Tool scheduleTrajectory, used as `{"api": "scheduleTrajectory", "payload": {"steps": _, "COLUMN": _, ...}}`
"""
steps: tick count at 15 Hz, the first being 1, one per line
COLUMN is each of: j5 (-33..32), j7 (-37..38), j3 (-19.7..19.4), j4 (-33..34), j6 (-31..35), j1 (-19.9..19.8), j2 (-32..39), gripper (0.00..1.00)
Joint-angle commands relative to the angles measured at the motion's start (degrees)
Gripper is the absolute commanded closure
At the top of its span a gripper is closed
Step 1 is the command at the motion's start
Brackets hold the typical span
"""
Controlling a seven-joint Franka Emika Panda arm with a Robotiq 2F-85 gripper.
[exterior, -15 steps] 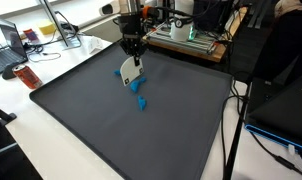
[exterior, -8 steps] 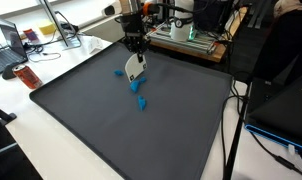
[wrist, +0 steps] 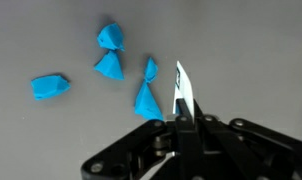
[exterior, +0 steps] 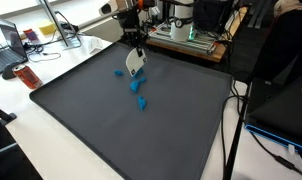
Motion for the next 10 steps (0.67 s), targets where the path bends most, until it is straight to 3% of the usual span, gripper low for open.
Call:
{"api": "scheduleTrajectory", "payload": {"steps": 1, "j5": 4.91, "j7": -6.08, "j3": -1.03, "j4": 0.69, "j6": -2.7, "j1": -1.67, "j2": -0.31, "gripper": 0.99}}
{"api": "scheduleTrajectory", "payload": {"steps": 10, "j5": 15.26, "j7": -17.29, "j3": -2.21, "j4": 7.66, "j6": -11.39, "j1": -5.45, "j2": 6.36, "gripper": 0.99}}
